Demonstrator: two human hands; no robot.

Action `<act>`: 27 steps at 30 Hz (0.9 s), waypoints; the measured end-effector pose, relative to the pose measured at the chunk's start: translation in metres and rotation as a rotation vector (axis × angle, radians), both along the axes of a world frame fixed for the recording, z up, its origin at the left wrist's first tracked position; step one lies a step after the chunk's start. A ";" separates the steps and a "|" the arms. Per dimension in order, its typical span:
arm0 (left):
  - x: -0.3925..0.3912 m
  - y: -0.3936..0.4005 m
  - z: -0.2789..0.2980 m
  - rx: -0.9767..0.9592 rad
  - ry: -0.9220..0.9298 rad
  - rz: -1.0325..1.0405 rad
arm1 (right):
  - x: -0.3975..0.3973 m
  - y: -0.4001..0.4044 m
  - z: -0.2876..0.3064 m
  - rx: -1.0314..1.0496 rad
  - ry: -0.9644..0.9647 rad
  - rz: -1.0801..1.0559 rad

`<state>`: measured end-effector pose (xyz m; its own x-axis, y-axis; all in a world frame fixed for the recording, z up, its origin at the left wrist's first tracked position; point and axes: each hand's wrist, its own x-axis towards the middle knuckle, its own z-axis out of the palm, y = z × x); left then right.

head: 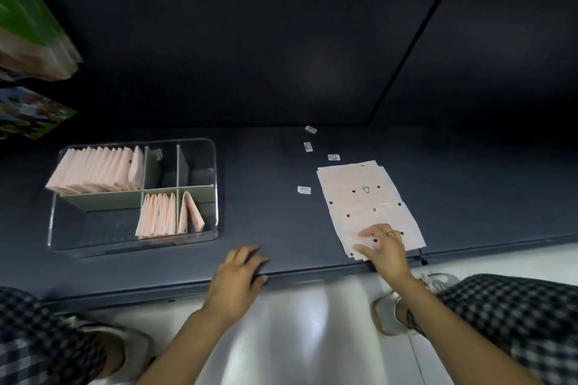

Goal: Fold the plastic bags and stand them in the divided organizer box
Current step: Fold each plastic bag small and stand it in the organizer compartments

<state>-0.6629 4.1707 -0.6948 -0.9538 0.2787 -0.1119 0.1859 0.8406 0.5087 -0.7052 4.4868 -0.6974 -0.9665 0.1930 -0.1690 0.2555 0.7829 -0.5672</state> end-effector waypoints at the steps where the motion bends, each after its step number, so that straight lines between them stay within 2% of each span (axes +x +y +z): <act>1: 0.002 -0.001 -0.004 -0.016 -0.027 -0.002 | 0.000 0.001 -0.002 -0.055 0.023 -0.014; 4: 0.001 -0.001 -0.005 -0.040 -0.039 -0.011 | -0.004 0.001 -0.004 -0.162 0.057 -0.071; 8: -0.004 0.006 0.001 -0.057 -0.073 -0.014 | -0.008 -0.005 0.000 -0.209 0.075 -0.073; 15: -0.009 0.029 0.016 0.065 -0.004 -0.047 | -0.012 -0.052 0.023 -0.246 0.116 0.107; 18: -0.013 0.039 0.024 0.158 0.040 -0.051 | -0.011 -0.086 0.038 -0.325 0.022 0.306; 20: -0.016 0.044 0.027 0.249 -0.022 -0.009 | -0.007 -0.107 0.044 -0.354 -0.074 0.404; 23: -0.017 0.042 0.029 0.371 -0.163 0.133 | -0.001 -0.126 0.049 -0.317 -0.174 0.460; 25: -0.017 0.034 0.024 0.386 -0.226 0.204 | 0.000 -0.130 0.052 -0.301 -0.227 0.468; 27: -0.015 0.026 0.018 0.443 -0.284 0.271 | -0.004 -0.124 0.060 -0.369 -0.352 0.457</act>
<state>-0.6782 4.1964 -0.6766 -0.9471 0.1078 -0.3022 -0.2009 0.5354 0.8204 -0.7089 4.3626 -0.6379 -0.8124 -0.3520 -0.4648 0.1639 0.6272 -0.7614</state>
